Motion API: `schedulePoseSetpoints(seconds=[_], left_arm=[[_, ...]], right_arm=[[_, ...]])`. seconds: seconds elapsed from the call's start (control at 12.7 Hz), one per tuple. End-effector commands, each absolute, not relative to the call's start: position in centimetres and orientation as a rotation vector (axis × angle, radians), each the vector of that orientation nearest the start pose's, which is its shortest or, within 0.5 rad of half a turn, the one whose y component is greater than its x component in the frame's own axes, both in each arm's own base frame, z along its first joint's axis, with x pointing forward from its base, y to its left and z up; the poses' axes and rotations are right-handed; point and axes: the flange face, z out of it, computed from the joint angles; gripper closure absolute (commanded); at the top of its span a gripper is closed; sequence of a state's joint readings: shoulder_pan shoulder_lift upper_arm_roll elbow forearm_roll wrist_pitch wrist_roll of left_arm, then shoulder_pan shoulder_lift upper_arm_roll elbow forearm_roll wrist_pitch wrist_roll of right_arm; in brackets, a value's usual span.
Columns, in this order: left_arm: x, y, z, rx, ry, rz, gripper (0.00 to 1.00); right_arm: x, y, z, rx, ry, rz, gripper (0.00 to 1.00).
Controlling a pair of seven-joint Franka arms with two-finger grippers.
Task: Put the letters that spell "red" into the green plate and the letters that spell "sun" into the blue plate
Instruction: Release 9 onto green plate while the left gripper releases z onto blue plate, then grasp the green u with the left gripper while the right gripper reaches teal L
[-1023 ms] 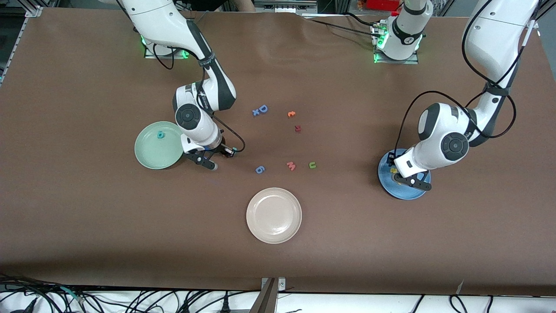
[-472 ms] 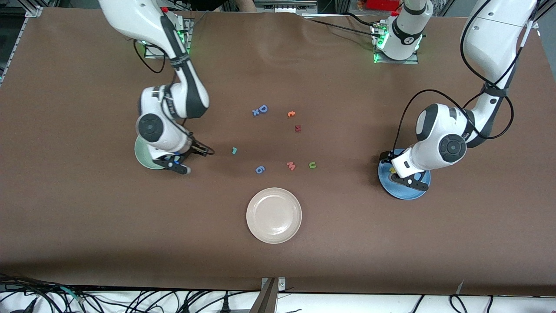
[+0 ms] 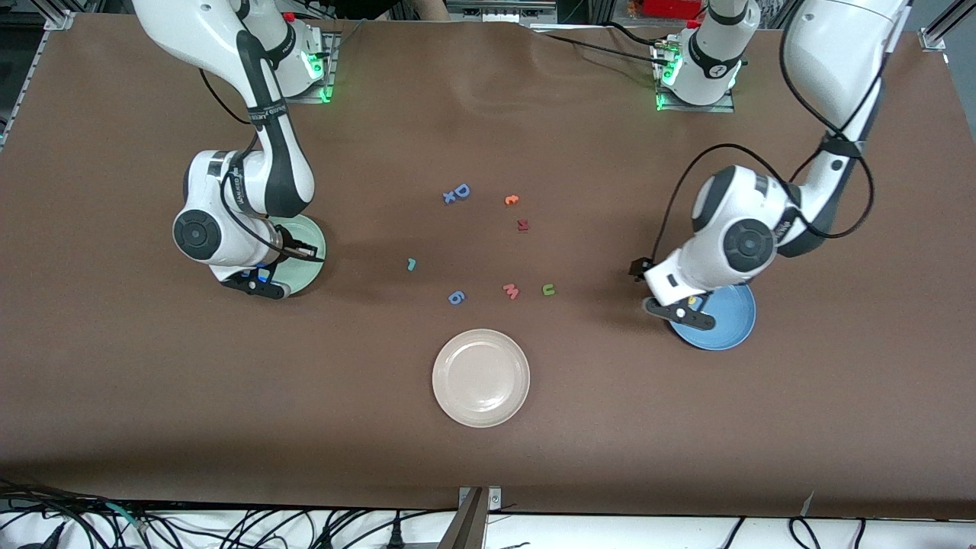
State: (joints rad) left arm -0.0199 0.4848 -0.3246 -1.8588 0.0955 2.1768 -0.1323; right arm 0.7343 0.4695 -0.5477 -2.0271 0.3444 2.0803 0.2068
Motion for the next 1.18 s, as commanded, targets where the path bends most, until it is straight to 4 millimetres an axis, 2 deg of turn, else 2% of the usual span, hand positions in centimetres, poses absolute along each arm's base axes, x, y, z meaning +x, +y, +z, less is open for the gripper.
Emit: schedulePoseSetpoints(seconds=[0.0,0.24,0.31,0.39,0.47,0.55,0.71,0.79,0.87,1.1], left_arm=[[56.6,-25.9,26.5,-3.141,0.222,0.248,0.00],[54.5,-31.6,24.8,-3.110,0.153,0.121,0.00],[53.8,-33.6,24.1,-3.123,0.129,0.070,0.00],[53.7,-34.3,23.0,-3.143,0.083,0.037,0.00],[53.3,-35.4,22.1,-3.150,0.094,0.005,0.00],[53.1,-35.7,21.5,-3.138,0.125,-0.021,0.00],[53.6,-36.1,20.4,-3.135,0.175,-0.073,0.00],[53.7,-36.3,19.6,-3.142,0.177,-0.077,0.00],[54.2,-36.6,19.6,-3.157,0.175,-0.098,0.00],[55.3,-37.1,18.7,-3.175,0.160,-0.105,0.00]], right_arm=[[53.7,11.3,19.9,-3.120,0.297,0.556,0.79],[53.2,10.8,18.3,-3.134,0.282,0.591,0.77],[53.2,10.8,18.3,-3.134,0.279,0.591,0.65],[53.2,10.8,18.3,-3.134,0.279,0.591,0.48],[53.3,10.8,18.4,-3.133,0.278,0.587,0.35],[53.5,11.1,18.9,-3.129,0.276,0.578,0.27],[54.2,11.9,20.9,-3.113,0.300,0.533,0.25],[54.6,12.9,21.8,-3.109,0.324,0.507,0.15],[54.8,14.0,22.5,-3.106,0.355,0.485,0.01],[55.5,20.4,24.4,-3.090,0.431,0.430,0.01]])
